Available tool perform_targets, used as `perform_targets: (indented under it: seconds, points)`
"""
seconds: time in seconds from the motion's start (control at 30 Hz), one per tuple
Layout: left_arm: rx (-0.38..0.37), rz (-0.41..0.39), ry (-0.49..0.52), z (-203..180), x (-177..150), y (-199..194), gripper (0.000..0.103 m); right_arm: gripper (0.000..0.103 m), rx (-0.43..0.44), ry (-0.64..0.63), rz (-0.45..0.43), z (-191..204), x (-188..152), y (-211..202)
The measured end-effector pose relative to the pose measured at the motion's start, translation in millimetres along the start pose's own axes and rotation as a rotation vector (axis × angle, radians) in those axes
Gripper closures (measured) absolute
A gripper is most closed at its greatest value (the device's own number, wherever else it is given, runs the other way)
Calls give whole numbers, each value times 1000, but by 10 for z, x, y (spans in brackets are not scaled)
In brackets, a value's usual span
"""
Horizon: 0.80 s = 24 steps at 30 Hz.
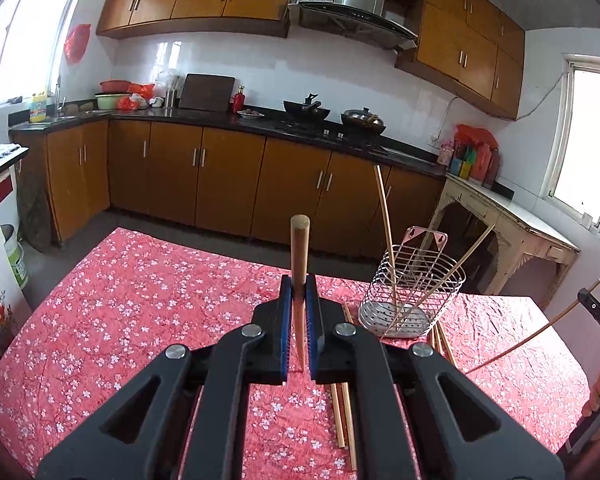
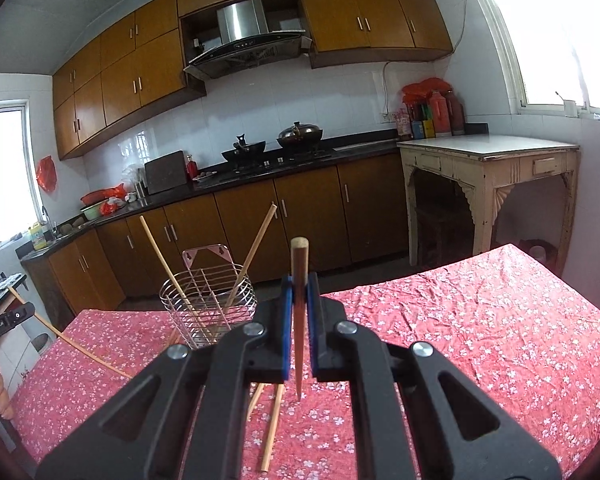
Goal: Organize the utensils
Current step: 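Lift both held chopsticks upright and carry them over the wire basket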
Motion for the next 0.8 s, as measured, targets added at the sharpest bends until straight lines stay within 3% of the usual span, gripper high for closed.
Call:
perform_targets:
  seconds: [0.5, 0.67, 0.8]
  points:
    - [14, -25, -1, -22, 192, 95, 97, 95, 10, -8, -31, 110, 192, 3]
    - [1, -78, 4, -163, 554, 77, 97, 95, 65, 1, -122, 267, 658, -202]
    - [-56, -157, 0, -428, 989, 5, 97, 95, 131, 30, -188, 430, 1069, -327]
Point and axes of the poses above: each gripper's, at about its wrist camera, not at the fingertips, and y roughly the way its jaws point, z to its left, x to its top, the point moved 9 cm from there along y, roughly the way its jaws point, and after that the axes turned 9 degrees about -x, right-handed, at the moved point
